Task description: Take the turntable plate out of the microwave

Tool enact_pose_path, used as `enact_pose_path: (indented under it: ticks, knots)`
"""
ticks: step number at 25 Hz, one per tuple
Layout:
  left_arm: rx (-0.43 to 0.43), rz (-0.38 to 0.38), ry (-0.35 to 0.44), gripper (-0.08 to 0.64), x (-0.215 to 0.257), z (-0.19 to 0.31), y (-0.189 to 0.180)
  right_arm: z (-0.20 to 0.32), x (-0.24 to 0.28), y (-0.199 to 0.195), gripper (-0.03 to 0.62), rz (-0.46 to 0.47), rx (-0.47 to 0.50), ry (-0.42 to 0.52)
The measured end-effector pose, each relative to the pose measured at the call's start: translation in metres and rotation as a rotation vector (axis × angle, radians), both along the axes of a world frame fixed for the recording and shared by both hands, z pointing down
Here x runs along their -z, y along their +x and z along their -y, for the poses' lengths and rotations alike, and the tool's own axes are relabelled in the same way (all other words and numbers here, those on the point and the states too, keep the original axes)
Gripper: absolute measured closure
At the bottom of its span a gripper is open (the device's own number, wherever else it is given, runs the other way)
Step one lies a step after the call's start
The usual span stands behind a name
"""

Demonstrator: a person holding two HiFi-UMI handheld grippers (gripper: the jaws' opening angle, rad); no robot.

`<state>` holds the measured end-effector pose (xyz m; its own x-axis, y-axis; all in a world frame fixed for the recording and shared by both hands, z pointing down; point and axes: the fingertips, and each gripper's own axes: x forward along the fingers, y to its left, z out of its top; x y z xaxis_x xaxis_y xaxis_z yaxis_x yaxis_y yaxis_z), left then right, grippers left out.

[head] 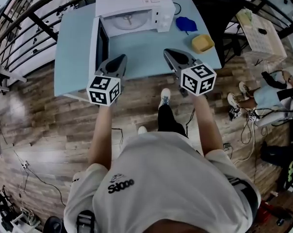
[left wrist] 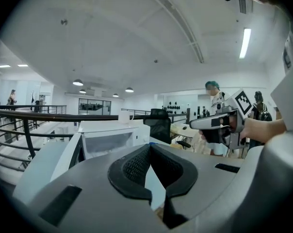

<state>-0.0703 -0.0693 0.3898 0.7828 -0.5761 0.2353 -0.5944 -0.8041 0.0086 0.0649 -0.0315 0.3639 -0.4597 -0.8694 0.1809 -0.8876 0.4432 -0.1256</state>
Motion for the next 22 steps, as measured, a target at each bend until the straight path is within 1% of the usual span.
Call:
enact_pose_path:
  ticks: [3, 5, 7, 10, 13, 15, 18, 20, 22]
  knots:
    - [0.027, 0.010, -0.010, 0.541, -0.006, 0.043, 0.017, 0.054, -0.004, 0.013, 0.586, -0.014, 0.038, 0.007]
    - [0.055, -0.011, -0.030, 0.540, -0.008, 0.075, 0.028, 0.090, -0.007, 0.022, 0.586, -0.033, 0.066, 0.007]
    - [0.105, -0.032, -0.055, 0.540, -0.011, 0.109, 0.038, 0.125, -0.011, 0.032, 0.585, -0.040, 0.093, 0.001]
    - [0.179, -0.047, -0.107, 0.538, -0.024, 0.151, 0.054, 0.167, -0.026, 0.040, 0.584, 0.012, 0.153, -0.055]
    - [0.224, -0.102, -0.168, 0.541, -0.038, 0.186, 0.075, 0.205, -0.046, 0.047, 0.584, 0.033, 0.206, -0.110]
    - [0.264, -0.139, -0.201, 0.541, -0.045, 0.206, 0.083, 0.227, -0.057, 0.049, 0.584, 0.042, 0.240, -0.138]
    - [0.343, -0.201, -0.265, 0.540, -0.059, 0.230, 0.082, 0.253, -0.076, 0.044, 0.584, 0.038, 0.289, -0.180]
    - [0.396, -0.257, -0.317, 0.539, -0.071, 0.246, 0.078, 0.268, -0.091, 0.040, 0.580, 0.024, 0.320, -0.208]
    - [0.443, -0.330, -0.378, 0.538, -0.086, 0.262, 0.074, 0.282, -0.105, 0.036, 0.551, 0.003, 0.343, -0.233]
